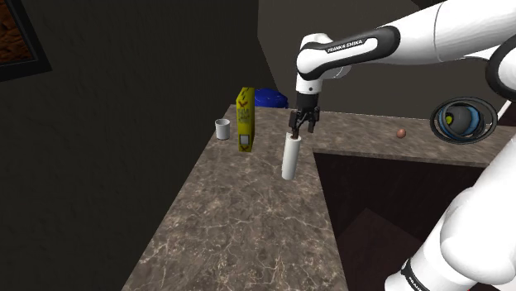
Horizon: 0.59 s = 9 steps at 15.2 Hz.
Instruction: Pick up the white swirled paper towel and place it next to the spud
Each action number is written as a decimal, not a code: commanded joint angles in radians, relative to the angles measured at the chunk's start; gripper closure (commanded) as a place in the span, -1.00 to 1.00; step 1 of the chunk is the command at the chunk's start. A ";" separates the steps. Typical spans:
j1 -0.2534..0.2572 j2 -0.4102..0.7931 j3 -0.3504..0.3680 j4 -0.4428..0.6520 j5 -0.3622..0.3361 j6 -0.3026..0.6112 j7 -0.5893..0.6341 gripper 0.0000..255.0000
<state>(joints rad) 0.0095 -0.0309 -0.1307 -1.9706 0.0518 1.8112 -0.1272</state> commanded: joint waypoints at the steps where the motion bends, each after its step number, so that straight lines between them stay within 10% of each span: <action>1: -0.006 0.071 -0.007 0.071 0.011 0.005 -0.018 -1.00; 9: -0.020 0.239 -0.012 0.208 0.040 0.043 -0.047 -1.00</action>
<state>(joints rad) -0.0094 0.2038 -0.1421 -1.7537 0.0905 1.8408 -0.1714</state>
